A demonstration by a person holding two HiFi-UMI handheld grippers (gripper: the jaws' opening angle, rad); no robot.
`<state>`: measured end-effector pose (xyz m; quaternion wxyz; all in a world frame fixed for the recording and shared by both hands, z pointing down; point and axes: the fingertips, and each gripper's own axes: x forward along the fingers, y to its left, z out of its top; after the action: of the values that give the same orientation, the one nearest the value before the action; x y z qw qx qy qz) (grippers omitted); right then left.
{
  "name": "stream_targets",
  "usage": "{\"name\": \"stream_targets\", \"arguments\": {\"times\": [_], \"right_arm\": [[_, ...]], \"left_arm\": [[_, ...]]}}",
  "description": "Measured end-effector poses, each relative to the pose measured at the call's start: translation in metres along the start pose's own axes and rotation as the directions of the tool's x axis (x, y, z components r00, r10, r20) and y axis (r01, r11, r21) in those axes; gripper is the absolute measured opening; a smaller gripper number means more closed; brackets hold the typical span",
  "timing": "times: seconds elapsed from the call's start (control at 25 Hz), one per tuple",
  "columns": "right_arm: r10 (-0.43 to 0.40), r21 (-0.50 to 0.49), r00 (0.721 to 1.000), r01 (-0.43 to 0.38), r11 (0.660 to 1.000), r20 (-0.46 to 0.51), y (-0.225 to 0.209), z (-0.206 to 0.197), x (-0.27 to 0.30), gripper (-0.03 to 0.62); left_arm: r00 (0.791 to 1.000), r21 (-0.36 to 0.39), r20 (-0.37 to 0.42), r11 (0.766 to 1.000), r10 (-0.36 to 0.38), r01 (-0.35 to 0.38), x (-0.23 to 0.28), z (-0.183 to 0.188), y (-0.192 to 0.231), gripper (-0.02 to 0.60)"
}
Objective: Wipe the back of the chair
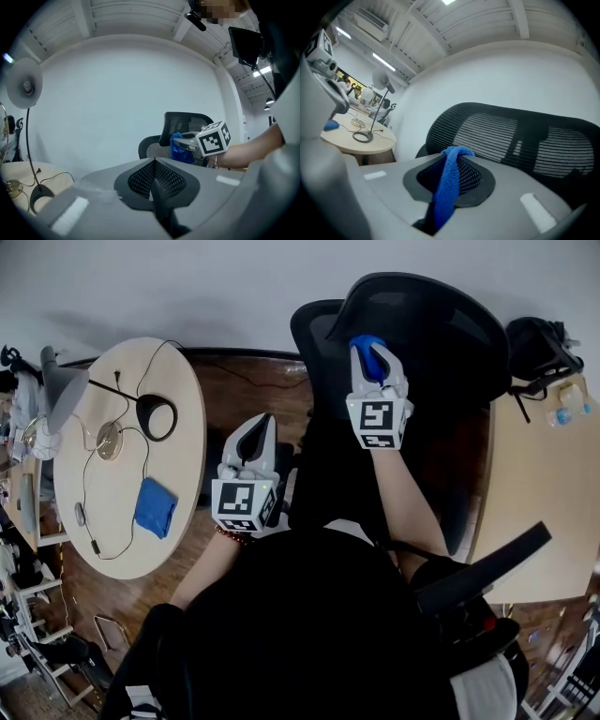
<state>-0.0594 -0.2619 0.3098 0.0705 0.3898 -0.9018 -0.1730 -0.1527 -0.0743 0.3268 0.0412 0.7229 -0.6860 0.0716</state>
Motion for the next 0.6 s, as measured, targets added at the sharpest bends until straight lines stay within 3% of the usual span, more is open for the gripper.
{"name": "stream_targets", "arguments": {"times": [0.12,0.2,0.32,0.4,0.48,0.6], "right_arm": [[0.028,0.027,1.0,-0.029,0.999,0.005,0.023,0.008,0.008,0.046],[0.092,0.063,0.995,-0.094,0.994,0.025,0.04,0.015,0.011,0.046],[0.306,0.06,0.946,-0.313,0.948,0.104,0.077,0.031,0.006,0.046],[0.378,0.007,0.915,-0.382,0.924,0.141,0.085,0.042,-0.011,0.046],[0.336,0.021,0.921,-0.347,0.938,0.194,0.06,0.046,-0.041,0.046],[0.142,0.15,0.969,-0.174,0.973,0.205,-0.012,0.03,-0.098,0.044]], "left_arm": [[1.0,-0.002,-0.007,1.0,0.0,0.0,-0.006,-0.003,0.006,0.006],[1.0,-0.009,-0.015,1.0,-0.009,0.009,-0.007,-0.006,0.008,0.006],[1.0,-0.033,-0.018,0.999,-0.025,0.025,-0.005,-0.009,0.01,0.006],[0.999,-0.04,-0.02,0.999,-0.039,0.038,-0.003,-0.011,0.008,0.006],[0.998,-0.044,-0.028,0.998,-0.054,0.053,0.0,-0.015,0.001,0.006],[0.996,-0.049,-0.044,0.996,-0.077,0.075,0.005,-0.021,-0.011,0.006]]}}
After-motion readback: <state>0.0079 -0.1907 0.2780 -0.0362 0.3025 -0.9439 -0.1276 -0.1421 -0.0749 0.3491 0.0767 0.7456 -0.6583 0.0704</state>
